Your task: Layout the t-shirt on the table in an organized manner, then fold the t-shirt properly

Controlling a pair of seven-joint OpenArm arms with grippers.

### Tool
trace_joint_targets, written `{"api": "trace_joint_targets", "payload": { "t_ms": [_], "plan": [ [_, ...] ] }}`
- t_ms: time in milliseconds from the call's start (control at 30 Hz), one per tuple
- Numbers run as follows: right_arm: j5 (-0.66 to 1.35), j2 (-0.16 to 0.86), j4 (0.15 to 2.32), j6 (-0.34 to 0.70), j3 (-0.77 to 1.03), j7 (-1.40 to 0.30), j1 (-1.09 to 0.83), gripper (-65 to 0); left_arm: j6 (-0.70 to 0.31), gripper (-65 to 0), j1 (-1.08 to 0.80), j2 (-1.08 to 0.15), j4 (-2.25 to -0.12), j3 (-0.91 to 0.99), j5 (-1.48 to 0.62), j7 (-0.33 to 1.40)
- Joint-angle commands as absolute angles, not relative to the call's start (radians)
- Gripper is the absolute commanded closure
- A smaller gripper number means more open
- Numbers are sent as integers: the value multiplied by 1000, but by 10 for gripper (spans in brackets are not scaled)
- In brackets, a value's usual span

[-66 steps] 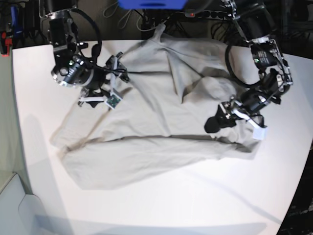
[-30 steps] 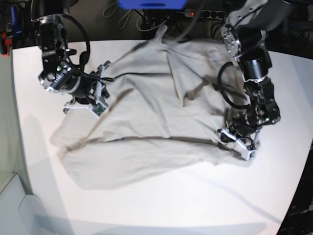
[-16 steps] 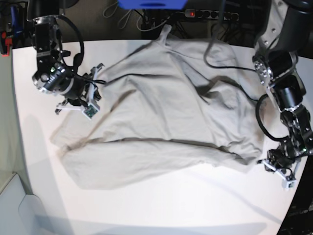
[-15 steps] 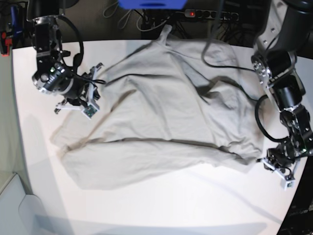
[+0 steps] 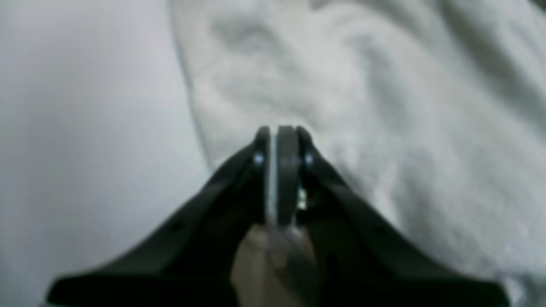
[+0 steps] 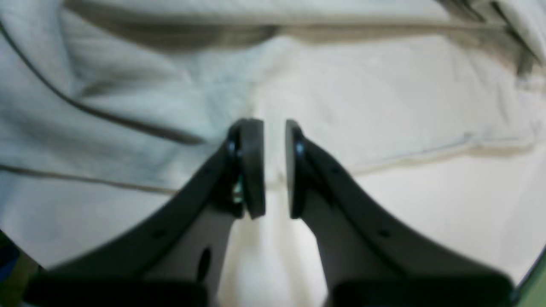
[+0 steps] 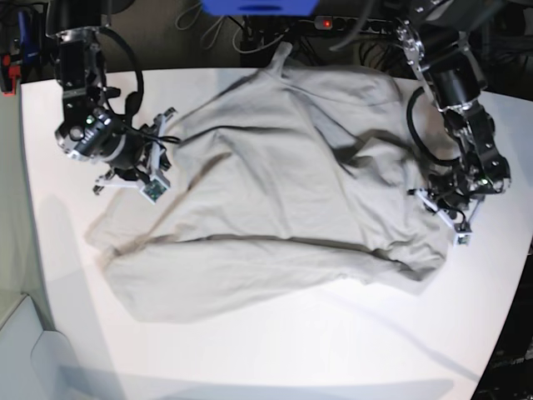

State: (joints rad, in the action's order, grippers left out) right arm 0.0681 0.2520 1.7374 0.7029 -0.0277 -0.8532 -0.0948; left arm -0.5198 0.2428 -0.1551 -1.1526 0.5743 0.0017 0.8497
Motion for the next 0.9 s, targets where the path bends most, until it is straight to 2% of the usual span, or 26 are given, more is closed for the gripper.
{"api": "trace_joint_targets", "payload": {
  "t_ms": [0, 333, 433, 533, 633, 867],
  "plan": [
    [79, 260, 1756, 698, -24, -839, -84, -74, -519, -41, 262, -165, -1139, 575, -1, 849],
    [79, 260, 1755, 698, -22, -840, -87, -73, -518, -41, 371, -249, -869, 573, -1, 671],
    [79, 260, 1755, 698, -24, -840, -88, -73, -444, -41, 417, -285, -814, 573, -7, 619],
    [79, 260, 1755, 698, -25, -840, -88, -73, -426, -41, 467, -295, -814, 573, -7, 615],
    [79, 260, 1755, 698, -25, -840, -88, -73, -426, -41, 493, -295, -903, 575, -8, 684],
    [79, 260, 1756, 698, -25, -840, -90, -73, -426, -41, 412, -283, -1400, 575, -189, 970]
  ]
}}
